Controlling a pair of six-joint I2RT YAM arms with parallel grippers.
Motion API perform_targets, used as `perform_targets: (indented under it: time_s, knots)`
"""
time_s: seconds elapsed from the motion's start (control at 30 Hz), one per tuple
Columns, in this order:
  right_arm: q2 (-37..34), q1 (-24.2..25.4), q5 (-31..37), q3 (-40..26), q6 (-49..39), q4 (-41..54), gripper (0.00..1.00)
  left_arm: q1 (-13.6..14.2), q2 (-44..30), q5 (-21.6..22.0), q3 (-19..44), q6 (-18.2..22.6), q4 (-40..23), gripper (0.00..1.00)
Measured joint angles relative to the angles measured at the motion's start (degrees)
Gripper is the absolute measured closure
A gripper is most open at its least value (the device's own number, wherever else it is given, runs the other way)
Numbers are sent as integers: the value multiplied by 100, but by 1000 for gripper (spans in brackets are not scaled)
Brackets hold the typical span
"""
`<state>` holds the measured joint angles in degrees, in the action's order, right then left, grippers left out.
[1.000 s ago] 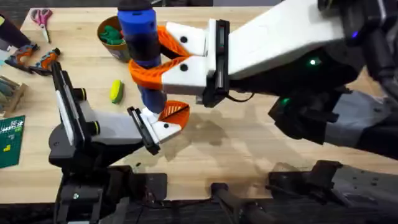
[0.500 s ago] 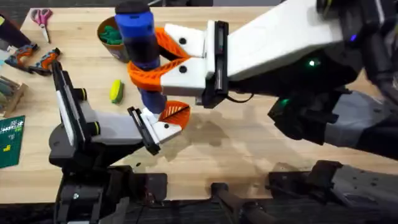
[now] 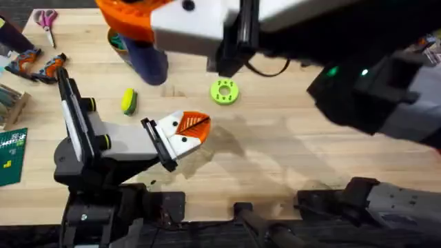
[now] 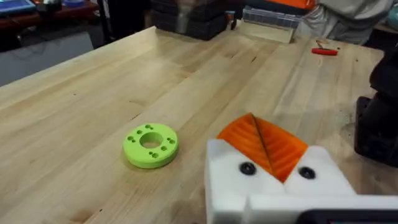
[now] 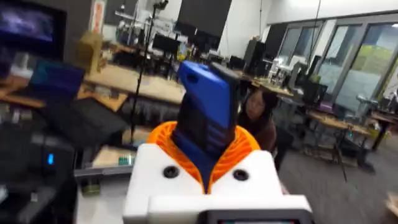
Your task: Pick up the gripper from the table and insert it into the empty holder that is missing its gripper. Then pick up a screw, insert it into the mounting hole, and use the screwdriver to tighten it. Finally, clean up the table by picking up the vegetable and placing it into the bucket.
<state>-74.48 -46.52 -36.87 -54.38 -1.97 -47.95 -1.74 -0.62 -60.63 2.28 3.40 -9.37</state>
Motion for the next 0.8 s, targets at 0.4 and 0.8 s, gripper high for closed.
perform_targets:
  time_s: [0.4,0.8]
  knots:
    - [0,1242,120,-338,-2510,3642,975,0,0,1,0,0,0,997]
    - [-420,2336,1995,-375,-5448,4803,975,0,0,1,0,0,0,997]
